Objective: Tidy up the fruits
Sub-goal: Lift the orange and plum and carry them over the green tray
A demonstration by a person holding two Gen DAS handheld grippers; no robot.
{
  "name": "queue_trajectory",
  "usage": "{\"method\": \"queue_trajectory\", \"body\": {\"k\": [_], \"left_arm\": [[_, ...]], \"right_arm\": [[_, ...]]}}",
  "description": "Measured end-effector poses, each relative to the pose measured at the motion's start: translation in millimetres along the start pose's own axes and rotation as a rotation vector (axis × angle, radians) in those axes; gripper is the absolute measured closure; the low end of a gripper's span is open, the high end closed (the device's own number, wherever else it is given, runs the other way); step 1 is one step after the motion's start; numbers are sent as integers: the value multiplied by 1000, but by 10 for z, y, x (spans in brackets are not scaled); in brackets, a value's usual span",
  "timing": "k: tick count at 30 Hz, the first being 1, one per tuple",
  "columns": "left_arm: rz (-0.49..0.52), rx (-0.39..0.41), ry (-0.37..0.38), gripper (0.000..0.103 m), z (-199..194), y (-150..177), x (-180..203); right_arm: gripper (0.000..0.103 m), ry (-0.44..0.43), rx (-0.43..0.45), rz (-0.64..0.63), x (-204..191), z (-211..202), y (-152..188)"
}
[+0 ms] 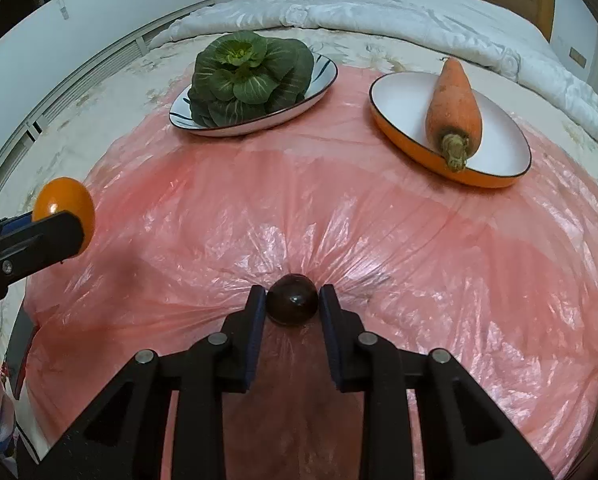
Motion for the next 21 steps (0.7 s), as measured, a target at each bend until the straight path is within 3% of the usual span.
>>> {"method": "queue_trajectory", "body": {"k": [13, 21], "left_arm": [[-16, 14, -9, 70, -181, 50, -5], [-13, 21, -11, 70, -431, 184, 72]], "right_arm": [[16, -84, 109, 101, 107, -403, -10], [16, -107, 145, 95, -63, -785, 133]]}}
Point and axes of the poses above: each gripper's, at about its wrist camera, not at the fingertips, and z roughly the way its jaws point, x to its right, y to its underside, the point moved 4 cm from there along z, roughly the way its jaws point, and after that the axes turned 2 degrees about -z, right-handed, at the moved point
